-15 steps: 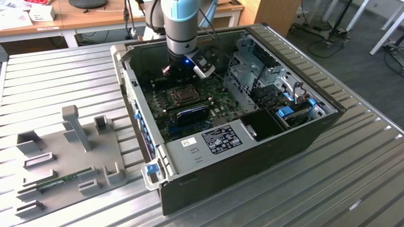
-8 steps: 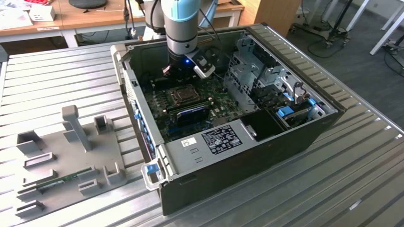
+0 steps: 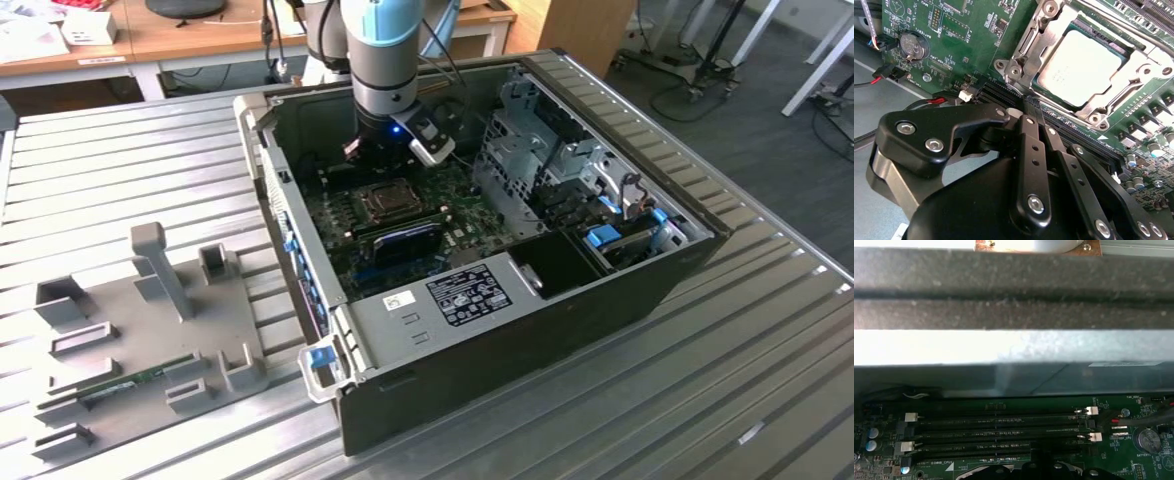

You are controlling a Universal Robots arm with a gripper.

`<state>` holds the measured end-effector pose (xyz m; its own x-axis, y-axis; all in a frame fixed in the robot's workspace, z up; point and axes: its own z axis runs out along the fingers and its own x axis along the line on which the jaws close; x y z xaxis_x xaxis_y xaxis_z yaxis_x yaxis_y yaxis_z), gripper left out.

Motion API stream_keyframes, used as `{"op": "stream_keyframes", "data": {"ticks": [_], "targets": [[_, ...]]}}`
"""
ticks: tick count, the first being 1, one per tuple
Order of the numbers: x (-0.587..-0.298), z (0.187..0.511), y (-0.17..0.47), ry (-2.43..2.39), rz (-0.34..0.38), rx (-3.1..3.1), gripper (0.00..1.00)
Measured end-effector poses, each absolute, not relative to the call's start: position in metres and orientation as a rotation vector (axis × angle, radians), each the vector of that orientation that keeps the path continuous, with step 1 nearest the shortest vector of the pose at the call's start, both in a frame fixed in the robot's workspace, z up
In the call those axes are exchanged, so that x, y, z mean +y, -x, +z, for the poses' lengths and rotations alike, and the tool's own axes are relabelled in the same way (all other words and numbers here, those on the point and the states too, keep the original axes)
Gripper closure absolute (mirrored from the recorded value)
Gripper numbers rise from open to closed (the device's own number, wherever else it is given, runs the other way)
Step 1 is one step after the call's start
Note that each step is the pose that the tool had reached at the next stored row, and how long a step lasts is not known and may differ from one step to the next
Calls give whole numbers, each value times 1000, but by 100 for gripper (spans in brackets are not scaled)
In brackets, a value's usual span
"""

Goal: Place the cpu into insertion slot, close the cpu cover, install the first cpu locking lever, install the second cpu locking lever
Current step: 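Install the first cpu locking lever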

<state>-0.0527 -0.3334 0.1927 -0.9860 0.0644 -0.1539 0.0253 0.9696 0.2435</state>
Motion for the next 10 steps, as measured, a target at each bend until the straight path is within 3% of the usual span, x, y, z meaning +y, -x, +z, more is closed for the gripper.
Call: {"op": "stream_keyframes", "data": {"ticks": [10], "targets": [[-336, 192, 53, -68, 362, 2957, 90]]}}
